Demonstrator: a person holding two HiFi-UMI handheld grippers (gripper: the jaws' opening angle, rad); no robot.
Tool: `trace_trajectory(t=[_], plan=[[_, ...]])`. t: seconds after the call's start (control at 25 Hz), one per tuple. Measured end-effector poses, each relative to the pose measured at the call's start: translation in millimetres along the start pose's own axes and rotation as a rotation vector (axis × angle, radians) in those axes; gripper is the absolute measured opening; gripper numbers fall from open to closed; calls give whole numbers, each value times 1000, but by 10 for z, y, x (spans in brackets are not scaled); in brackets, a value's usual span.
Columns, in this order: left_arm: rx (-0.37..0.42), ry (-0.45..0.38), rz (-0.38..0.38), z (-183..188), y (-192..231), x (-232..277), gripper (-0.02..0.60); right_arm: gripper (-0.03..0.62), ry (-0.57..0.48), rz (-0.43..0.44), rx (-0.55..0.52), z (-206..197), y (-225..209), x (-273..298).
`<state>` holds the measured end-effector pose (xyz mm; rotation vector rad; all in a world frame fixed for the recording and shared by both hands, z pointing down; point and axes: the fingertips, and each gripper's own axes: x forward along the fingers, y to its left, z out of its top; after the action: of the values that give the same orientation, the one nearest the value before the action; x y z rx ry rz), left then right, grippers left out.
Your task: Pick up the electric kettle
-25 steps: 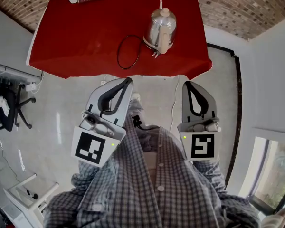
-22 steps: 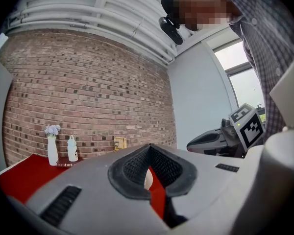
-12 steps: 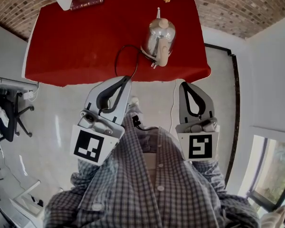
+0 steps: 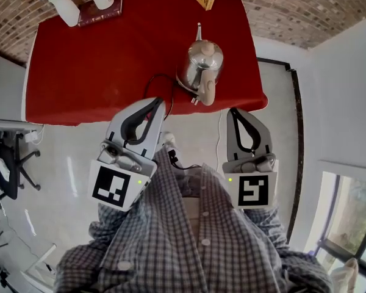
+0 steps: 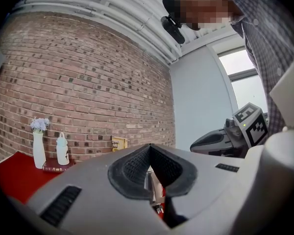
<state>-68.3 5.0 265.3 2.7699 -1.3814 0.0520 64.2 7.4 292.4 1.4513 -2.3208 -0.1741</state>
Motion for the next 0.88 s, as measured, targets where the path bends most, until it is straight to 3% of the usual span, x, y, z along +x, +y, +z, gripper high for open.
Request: trace_trajectory(t=[0.76,0.88], plan=[[10,13,-135,-51,657,808,6,9,184,-79,23,-370,-90,845],[10,13,-156,-63,712,890,6,87,245,-74,43,-534,-35,894]])
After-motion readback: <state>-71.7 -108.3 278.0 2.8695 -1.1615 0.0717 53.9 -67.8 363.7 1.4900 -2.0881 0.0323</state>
